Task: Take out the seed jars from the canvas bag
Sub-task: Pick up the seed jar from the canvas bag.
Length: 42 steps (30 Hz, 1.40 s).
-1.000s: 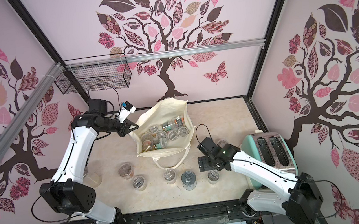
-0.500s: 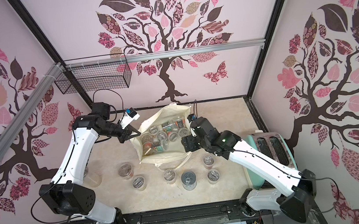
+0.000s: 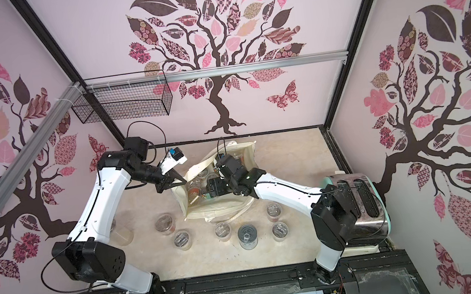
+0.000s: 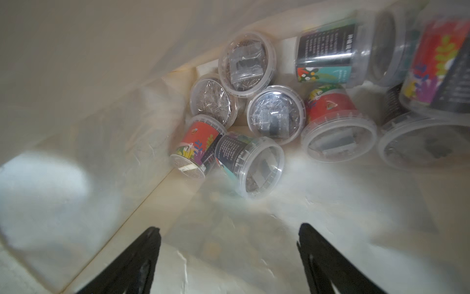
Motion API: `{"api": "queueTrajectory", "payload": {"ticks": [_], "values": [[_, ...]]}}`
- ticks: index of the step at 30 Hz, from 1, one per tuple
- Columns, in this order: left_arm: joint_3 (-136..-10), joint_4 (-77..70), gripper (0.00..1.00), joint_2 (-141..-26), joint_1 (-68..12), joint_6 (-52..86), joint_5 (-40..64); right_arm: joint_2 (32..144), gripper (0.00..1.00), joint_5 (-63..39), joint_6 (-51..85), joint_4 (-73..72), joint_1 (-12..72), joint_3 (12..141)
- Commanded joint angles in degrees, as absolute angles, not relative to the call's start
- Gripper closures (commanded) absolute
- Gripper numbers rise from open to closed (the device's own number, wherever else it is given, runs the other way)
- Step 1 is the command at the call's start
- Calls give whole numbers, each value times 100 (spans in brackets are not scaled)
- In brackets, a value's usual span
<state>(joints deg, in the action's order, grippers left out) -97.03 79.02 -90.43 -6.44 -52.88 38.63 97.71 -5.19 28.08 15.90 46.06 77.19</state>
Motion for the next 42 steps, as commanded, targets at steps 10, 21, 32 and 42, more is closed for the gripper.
{"api": "queueTrajectory", "payload": {"ticks": [10,21,32,42], "values": [[-9826,8102,100,-9060,-679,-5390,3869,11183,4,-649,2557,738,4598,7900],[-9812,8031,100,-9035,-684,-5302,3907,11683,2,-1484,2643,-176,4311,7832],[-9848,7992,100,-9070,-677,-5259,3852,12040,4,-2102,2772,-556,4184,7877],[-9792,7998,100,-9066,-680,-5288,3842,12178,9,-2658,2944,-1197,4069,7779]]}}
